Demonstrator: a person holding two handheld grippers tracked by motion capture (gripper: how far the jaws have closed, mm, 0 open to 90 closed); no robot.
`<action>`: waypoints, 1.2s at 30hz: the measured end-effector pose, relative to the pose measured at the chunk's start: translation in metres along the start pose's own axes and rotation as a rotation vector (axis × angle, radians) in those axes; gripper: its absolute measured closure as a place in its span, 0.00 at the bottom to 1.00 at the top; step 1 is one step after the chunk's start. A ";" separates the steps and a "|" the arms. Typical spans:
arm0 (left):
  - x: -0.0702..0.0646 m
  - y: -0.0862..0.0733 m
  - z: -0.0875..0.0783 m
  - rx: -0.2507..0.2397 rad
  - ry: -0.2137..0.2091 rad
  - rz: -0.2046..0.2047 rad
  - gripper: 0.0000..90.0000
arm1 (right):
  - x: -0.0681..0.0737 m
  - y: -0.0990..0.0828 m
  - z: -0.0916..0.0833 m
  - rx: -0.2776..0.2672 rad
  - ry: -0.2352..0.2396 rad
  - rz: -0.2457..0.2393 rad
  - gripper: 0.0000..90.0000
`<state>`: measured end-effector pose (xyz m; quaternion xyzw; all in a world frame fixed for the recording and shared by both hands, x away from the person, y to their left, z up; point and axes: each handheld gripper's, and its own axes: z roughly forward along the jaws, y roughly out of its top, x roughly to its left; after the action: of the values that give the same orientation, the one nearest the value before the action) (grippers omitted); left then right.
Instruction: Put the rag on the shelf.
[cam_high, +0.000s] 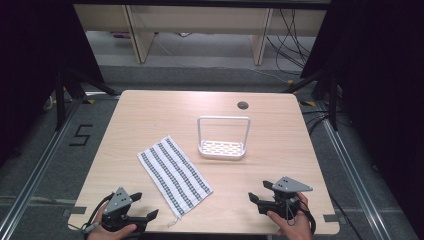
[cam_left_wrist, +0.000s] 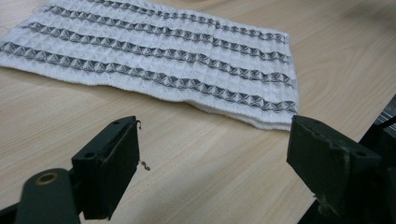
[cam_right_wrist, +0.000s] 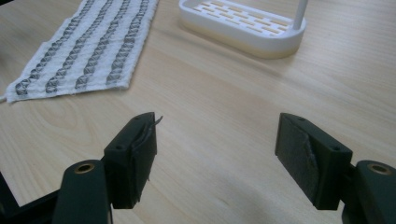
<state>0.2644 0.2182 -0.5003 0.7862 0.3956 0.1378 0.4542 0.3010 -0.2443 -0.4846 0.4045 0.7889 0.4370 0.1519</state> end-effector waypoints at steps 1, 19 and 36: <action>0.000 0.000 0.000 0.000 0.000 0.000 0.19 | 0.000 0.000 0.000 0.000 0.000 0.000 0.34; -0.021 0.001 0.012 0.019 -0.089 0.035 0.25 | 0.031 0.022 0.034 0.006 0.119 -0.081 0.38; -0.045 0.014 0.043 0.112 -0.148 0.181 0.41 | 0.060 0.042 0.086 0.088 0.186 -0.191 0.46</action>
<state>0.2666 0.1553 -0.5062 0.8508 0.2954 0.0978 0.4234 0.3357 -0.1368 -0.4932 0.2918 0.8528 0.4212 0.1010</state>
